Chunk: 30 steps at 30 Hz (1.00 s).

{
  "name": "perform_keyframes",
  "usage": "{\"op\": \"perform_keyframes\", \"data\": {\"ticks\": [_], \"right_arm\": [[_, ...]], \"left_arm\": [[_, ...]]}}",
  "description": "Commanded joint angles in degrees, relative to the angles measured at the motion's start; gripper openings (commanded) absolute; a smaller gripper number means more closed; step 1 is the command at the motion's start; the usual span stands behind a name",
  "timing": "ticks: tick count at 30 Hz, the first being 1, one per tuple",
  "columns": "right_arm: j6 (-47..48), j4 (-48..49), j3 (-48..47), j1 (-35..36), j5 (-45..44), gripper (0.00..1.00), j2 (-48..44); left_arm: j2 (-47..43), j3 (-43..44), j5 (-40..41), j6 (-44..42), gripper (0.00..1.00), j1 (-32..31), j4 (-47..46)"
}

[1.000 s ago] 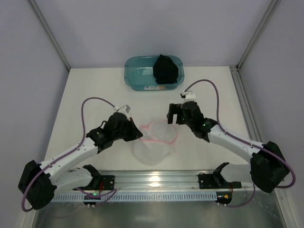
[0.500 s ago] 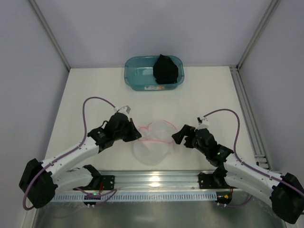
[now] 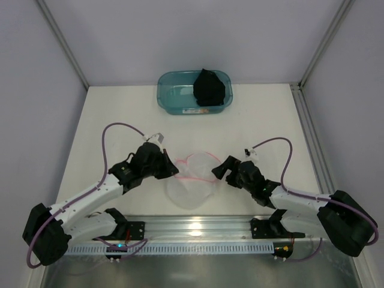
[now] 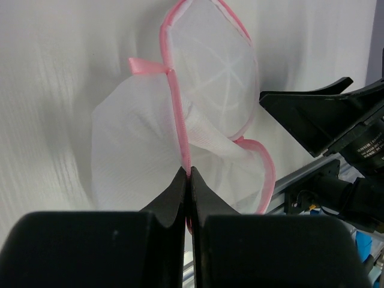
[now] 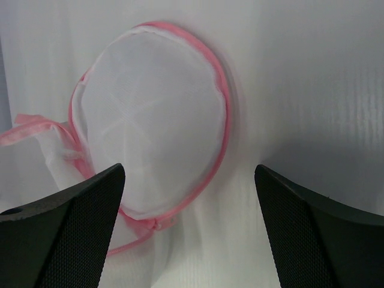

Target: Unzip the laundry bag and remove the bra

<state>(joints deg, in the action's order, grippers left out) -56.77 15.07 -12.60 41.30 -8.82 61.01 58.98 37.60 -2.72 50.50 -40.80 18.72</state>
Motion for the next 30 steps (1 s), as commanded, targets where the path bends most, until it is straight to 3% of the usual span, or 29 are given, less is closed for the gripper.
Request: {"op": "perform_keyframes", "data": {"ticks": [1,7,13,14,16,17,20,26,30], "right_arm": [[-2.90,7.59,-0.41,0.36,-0.50,0.92,4.45],[-4.92,12.87,-0.67,0.89,0.38,0.81,9.65],[-4.67,14.28,0.12,0.98,-0.14,0.60,9.21],[-4.58,14.29,0.21,0.98,-0.49,0.49,8.86],[-3.70,13.59,0.38,0.98,-0.85,0.37,7.46],[-3.43,13.06,0.38,1.06,-1.72,0.22,6.84],[-1.85,10.43,0.56,0.98,-3.92,0.06,3.25],[4.20,4.89,0.65,0.98,-7.00,0.04,-6.51],[12.26,-3.79,-1.80,1.24,-9.28,0.04,-15.21]], "left_arm": [[-1.06,1.95,-0.79,0.04,0.00,0.19,-1.23],[-1.41,1.42,-0.71,0.30,0.00,0.28,-1.84],[-1.41,1.42,-0.88,0.30,0.00,0.28,-2.20],[-1.33,1.42,-0.88,0.30,0.00,0.28,-2.20],[-1.32,1.33,-0.88,0.39,0.00,0.28,-2.20],[-1.41,1.24,-0.80,0.39,0.00,0.28,-2.20],[-1.33,0.89,-0.62,0.30,0.00,0.28,-2.72],[0.69,0.80,-0.62,0.13,0.00,0.28,-5.97],[4.82,2.64,-1.49,-0.75,0.00,0.37,-11.49]]}}
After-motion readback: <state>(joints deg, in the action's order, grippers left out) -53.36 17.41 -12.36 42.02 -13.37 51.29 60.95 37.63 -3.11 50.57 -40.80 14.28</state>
